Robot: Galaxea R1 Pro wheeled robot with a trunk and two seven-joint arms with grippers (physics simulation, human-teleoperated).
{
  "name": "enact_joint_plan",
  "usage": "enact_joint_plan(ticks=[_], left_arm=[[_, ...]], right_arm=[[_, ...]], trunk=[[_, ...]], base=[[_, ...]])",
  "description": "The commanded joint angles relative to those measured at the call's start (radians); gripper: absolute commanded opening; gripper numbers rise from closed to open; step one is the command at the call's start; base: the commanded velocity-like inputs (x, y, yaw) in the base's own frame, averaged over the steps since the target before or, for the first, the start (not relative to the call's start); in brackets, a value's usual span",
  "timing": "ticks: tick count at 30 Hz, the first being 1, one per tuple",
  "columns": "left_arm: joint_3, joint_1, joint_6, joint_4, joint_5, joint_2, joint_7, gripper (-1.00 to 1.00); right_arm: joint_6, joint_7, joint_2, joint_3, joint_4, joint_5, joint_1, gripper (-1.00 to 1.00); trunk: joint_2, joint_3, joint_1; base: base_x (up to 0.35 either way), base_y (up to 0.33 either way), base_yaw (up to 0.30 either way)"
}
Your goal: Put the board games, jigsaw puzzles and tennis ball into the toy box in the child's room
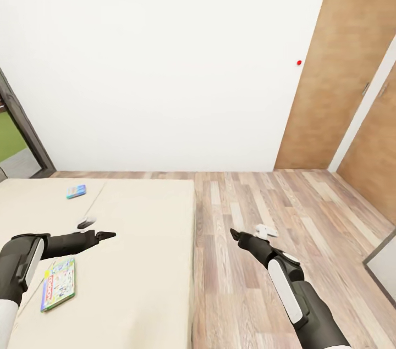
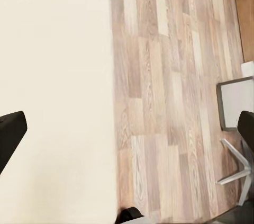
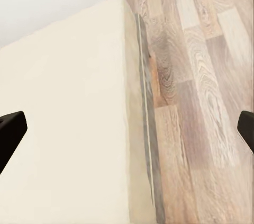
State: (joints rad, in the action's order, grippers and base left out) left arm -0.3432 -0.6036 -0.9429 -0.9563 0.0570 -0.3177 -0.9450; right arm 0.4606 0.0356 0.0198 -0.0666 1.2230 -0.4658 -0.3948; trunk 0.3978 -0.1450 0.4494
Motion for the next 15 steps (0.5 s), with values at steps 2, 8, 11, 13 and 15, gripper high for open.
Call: enact_joint_plan(ticks=[2, 8, 11, 13, 15], left_arm=[[-0.002, -0.001, -0.007, -0.001, 0.006, 0.0, -0.008, 1.0], [-0.003, -0.001, -0.007, -0.001, 0.006, 0.0, -0.008, 1.0], [-0.003, -0.001, -0.007, -0.001, 0.006, 0.0, -0.008, 1.0], [-0.003, -0.001, -0.007, -0.001, 0.006, 0.0, -0.008, 1.0], [-0.003, -0.001, -0.007, -0.001, 0.006, 0.0, -0.008, 1.0]], right_arm=[[0.004, 0.004, 0.0, 0.0, 0.002, -0.007, -0.001, 1.0], [0.004, 0.004, 0.0, -0.001, 0.001, -0.007, -0.001, 1.0], [0.004, 0.004, 0.0, 0.0, 0.001, -0.007, -0.001, 1.0], [0.004, 0.004, 0.0, 0.0, 0.0, -0.007, -0.001, 1.0], [0.004, 0.004, 0.0, 0.0, 0.0, -0.007, -0.001, 1.0]], trunk=[[0.002, -0.002, 0.001], [0.002, -0.002, 0.001], [0.002, -0.002, 0.001], [0.002, -0.002, 0.001], [0.002, -0.002, 0.001]], base=[[0.0, 0.007, -0.274], [0.0, 0.033, -0.273], [0.0, 0.141, -0.129], [0.0, 0.183, -0.06], [0.0, 0.16, -0.04]])
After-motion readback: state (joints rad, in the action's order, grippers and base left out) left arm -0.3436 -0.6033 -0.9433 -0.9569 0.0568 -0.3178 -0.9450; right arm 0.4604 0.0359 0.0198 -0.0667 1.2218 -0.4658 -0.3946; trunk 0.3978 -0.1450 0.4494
